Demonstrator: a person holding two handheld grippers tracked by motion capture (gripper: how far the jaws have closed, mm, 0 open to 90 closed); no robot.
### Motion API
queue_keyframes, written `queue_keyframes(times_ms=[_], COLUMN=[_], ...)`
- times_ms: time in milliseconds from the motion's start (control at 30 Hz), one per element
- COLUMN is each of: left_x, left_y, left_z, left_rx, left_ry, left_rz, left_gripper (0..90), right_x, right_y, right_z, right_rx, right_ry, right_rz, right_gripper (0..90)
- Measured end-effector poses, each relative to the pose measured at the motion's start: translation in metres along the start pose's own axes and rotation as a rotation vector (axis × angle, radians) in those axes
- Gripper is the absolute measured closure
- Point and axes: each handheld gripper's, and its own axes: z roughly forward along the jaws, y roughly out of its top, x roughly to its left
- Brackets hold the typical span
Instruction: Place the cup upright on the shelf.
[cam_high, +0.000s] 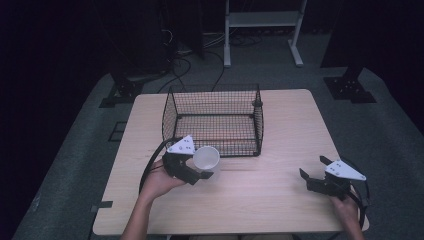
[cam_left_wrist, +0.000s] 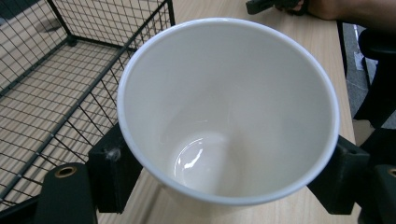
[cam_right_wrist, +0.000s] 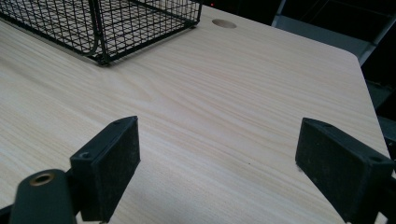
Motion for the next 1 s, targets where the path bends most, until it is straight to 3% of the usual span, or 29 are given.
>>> queue_keyframes(times_ms=[733, 1000], left_x=[0.027, 0.042], left_y=[0.041, 0.064], left_z=[-0.022, -0.027], left_rx=[-0.018, -0.031], left_ry=[0.024, 0.022], left_rz=[0.042, 0.054], left_gripper=[21.6, 21.7], right_x=[0.0, -0.001], right_y=[0.0, 0.0], right_z=[0.0, 0.0], right_rx=[-0.001, 0.0], right_ry=[0.002, 0.002], right_rz=[0.005, 0.008], right_gripper=[13.1, 13.1])
